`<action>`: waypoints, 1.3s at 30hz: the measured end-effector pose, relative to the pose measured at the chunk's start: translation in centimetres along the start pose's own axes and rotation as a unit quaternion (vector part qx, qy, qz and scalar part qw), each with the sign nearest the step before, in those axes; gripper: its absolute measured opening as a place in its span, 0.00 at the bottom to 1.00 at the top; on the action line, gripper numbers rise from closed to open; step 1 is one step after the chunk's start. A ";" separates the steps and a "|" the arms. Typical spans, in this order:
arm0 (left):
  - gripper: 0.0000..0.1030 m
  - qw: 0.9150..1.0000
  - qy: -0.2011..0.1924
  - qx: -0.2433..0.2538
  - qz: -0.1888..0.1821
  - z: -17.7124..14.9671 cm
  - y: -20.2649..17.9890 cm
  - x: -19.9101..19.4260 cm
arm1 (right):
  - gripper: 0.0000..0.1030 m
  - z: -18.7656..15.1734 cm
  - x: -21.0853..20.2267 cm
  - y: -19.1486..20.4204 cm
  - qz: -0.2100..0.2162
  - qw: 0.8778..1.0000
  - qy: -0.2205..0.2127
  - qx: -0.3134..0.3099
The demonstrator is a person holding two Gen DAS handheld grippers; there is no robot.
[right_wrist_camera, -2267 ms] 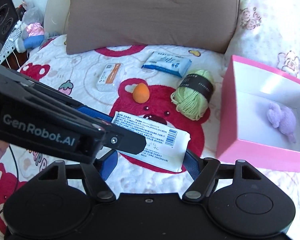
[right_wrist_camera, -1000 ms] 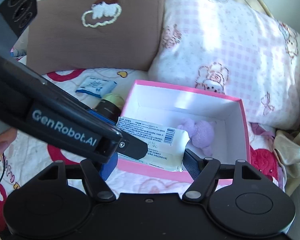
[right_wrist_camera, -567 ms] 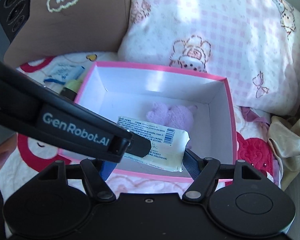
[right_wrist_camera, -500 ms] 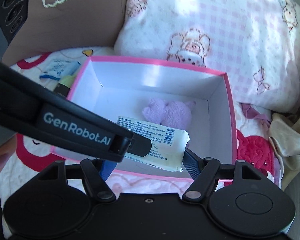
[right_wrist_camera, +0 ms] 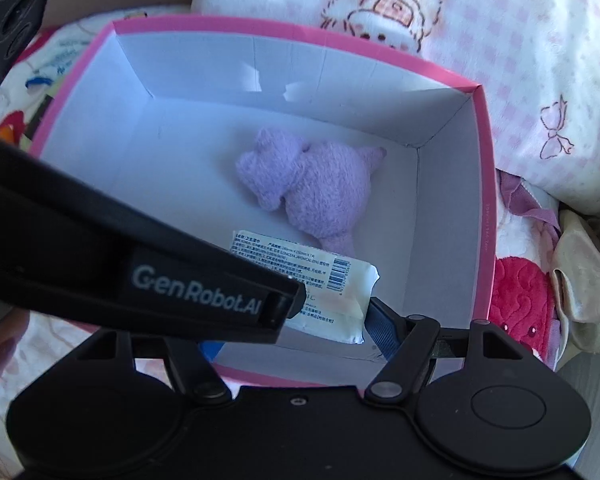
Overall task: Organize objects
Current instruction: 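Open the right tool to drop the packet into the box, then withdraw the right tool from the box toward the clear plastic case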
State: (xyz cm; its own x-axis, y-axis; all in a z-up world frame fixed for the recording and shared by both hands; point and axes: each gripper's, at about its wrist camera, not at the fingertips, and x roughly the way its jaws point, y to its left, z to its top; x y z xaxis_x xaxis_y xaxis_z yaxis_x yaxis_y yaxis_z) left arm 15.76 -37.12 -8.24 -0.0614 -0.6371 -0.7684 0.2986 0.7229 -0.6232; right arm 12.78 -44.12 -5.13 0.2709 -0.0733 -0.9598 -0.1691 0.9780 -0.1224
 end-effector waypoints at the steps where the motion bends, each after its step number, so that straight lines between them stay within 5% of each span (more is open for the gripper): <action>1: 0.37 1.000 0.000 -0.003 0.000 0.0 0.1 0.3 | 0.73 0.1 0.3 0.0 -0.002 1.000 0.003 -0.001; 16: 0.37 1.000 0.000 -0.021 -0.005 0.2 0.5 2.7 | 0.73 0.8 2.3 0.0 -0.036 0.999 0.029 -0.015; 21: 0.47 1.000 -0.016 0.007 0.003 0.2 -0.3 2.1 | 0.79 0.4 2.3 -0.1 -0.069 0.997 0.015 -0.032; 30: 0.52 0.996 -0.053 0.067 0.032 -0.3 -1.9 -2.9 | 0.79 -1.9 -3.0 0.4 -0.037 0.998 -0.059 -0.001; 33: 0.52 0.997 -0.049 0.062 0.000 -0.7 -1.7 -5.7 | 0.79 -3.2 -5.2 0.9 -0.027 0.996 -0.086 0.012; 39: 0.52 0.994 -0.066 0.082 0.011 -2.5 -1.3 -11.9 | 0.79 -3.8 -8.3 2.0 -0.005 0.991 -0.122 0.051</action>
State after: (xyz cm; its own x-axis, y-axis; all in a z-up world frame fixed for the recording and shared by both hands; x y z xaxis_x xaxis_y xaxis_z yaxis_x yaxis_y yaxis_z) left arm 13.74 -29.85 1.33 0.0690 -0.6592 -0.7488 0.4501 0.6904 -0.5664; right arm 6.54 -42.30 1.66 0.4944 -0.0454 -0.8680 -0.0723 0.9930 -0.0931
